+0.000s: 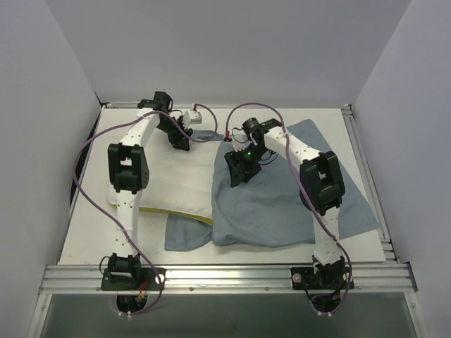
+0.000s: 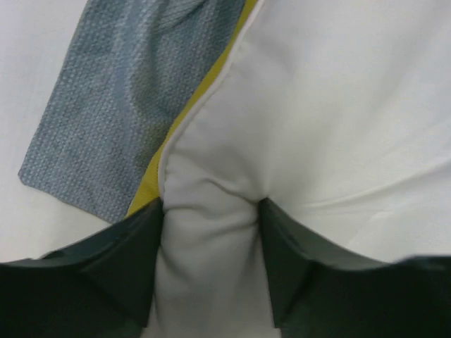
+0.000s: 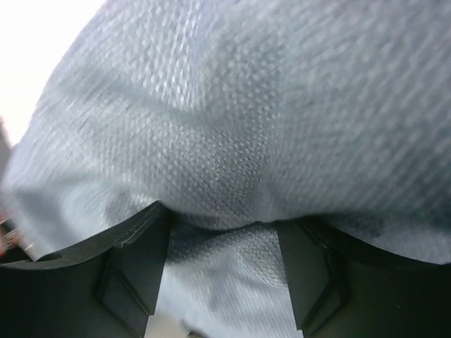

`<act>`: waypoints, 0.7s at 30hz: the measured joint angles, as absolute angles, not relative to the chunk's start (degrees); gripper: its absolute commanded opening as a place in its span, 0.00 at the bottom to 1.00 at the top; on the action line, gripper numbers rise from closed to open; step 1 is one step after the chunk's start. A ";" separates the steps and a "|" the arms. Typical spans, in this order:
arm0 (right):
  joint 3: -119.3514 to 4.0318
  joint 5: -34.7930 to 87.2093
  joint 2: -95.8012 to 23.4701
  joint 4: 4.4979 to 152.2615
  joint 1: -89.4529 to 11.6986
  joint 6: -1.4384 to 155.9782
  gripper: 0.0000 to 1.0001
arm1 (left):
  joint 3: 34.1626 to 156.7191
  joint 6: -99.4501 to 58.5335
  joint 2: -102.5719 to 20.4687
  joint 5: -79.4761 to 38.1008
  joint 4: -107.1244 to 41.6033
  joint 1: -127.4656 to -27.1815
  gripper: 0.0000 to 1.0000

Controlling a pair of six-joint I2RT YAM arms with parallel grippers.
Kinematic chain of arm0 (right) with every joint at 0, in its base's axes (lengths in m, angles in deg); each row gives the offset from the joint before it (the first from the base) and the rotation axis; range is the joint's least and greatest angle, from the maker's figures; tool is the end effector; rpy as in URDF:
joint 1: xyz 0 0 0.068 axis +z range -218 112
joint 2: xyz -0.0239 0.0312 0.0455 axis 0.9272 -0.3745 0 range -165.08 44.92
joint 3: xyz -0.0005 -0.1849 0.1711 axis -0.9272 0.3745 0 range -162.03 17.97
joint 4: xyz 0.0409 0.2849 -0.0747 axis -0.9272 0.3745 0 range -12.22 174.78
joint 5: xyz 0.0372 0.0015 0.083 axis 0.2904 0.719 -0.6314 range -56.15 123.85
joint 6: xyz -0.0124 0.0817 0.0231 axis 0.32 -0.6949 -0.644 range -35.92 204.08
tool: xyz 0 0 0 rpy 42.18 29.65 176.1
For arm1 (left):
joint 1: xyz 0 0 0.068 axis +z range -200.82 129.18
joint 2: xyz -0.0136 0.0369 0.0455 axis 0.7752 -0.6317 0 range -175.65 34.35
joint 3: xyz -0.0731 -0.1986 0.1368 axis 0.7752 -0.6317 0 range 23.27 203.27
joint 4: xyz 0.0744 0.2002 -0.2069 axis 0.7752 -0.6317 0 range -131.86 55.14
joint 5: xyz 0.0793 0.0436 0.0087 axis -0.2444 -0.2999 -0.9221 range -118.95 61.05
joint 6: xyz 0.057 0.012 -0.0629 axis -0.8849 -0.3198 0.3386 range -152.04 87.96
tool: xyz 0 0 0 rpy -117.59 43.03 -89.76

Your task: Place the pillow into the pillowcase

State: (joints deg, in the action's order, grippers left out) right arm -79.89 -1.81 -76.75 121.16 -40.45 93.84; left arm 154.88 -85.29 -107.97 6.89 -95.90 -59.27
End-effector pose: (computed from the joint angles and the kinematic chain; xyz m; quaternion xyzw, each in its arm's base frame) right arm 0.4078 0.2624 0.1356 -0.3559 0.8647 0.3256 0.1396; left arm 0.5311 -0.1237 0.1395 0.5237 0.7815 -0.2234 0.2552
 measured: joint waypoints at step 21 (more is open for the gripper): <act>-114.84 4.53 -92.38 122.47 -44.39 89.54 0.94 | 130.38 -109.71 -90.92 13.79 -103.22 -65.89 0.00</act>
State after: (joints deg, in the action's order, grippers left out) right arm -114.84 4.53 -92.38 122.47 -44.39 89.54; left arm 130.38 -109.71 -90.92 13.79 -103.22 -65.89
